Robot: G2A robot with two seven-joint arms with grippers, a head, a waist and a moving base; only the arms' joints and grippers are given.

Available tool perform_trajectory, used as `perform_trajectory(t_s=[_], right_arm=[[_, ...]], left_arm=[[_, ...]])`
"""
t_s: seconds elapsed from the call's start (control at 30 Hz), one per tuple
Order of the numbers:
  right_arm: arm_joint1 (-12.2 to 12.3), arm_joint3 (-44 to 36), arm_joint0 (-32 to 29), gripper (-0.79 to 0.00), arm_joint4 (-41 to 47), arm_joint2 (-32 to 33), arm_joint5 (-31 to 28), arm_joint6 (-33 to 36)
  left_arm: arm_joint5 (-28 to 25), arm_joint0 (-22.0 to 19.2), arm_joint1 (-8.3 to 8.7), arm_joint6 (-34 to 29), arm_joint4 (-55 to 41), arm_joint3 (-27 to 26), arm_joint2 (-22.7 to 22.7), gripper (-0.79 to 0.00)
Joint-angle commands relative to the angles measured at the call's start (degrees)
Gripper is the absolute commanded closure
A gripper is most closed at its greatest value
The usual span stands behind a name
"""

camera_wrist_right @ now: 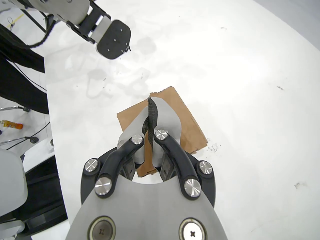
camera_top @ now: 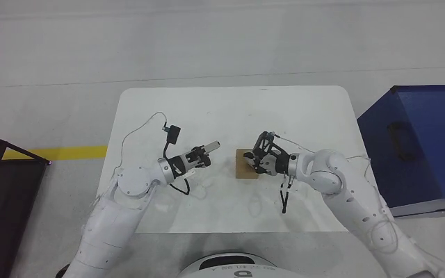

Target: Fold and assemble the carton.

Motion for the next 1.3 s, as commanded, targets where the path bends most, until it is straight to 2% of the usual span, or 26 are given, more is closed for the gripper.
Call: perform_trajectory(t_s=[0.0, 0.23, 0.47, 0.57, 0.7, 0.8, 0.87, 1.0, 1.17, 1.27], right_arm=[[-0.12, 0.32, 0.75, 0.000, 0.17, -0.49, 0.23, 0.78], [0.13, -0.96, 0.31, 0.000, 0.02, 0.97, 0.51, -0.48], [0.16, -1.39, 0.00, 0.000, -0.45, 0.21, 0.76, 1.41], [0.62, -2.86, -1.07, 0.000, 1.12, 3.51, 0.87, -1.16], [1.95, -4.39, -5.71, 0.000, 2.17, 11.22, 1.66, -2.56], [2.95, -4.35, -9.91, 0.000, 0.16, 16.59, 4.33, 0.50], [3.30, -4.79, -11.95, 0.000, -1.08, 17.75, 6.47, 4.32], [3.07, -5.49, -12.33, 0.000, -2.03, 14.04, 6.97, 8.81], [1.89, -5.37, -9.27, 0.000, 0.25, 6.38, 4.58, 7.73], [1.80, -2.76, -7.79, 0.000, 1.42, 7.05, 4.99, 6.00]], left_arm=[[0.01, 0.19, 0.05, 0.17, -0.06, -0.23, -0.05, -0.785], [-0.26, 0.08, 0.15, 0.51, -0.09, -0.59, 0.24, -0.785], [-0.37, -0.41, 0.14, 0.81, 0.02, -0.48, 1.15, -0.785], [-0.27, -0.34, 0.23, 0.83, 0.08, -0.83, 1.04, -0.785], [-0.30, 0.23, 0.43, 0.88, -0.08, -1.56, 0.34, -0.785], [-0.31, 0.71, 0.51, 0.87, -0.36, -1.58, 0.29, -0.785], [-0.32, 0.77, 0.52, 0.94, -0.36, -1.48, 0.59, -0.785], [-0.29, 0.61, 0.45, 1.38, -0.42, -1.40, 1.44, -0.785], [0.05, 0.18, 0.38, 1.75, -0.25, -1.31, 2.38, -0.785], [0.37, 0.28, 0.42, 1.95, -0.01, -1.79, 2.56, -0.785]])
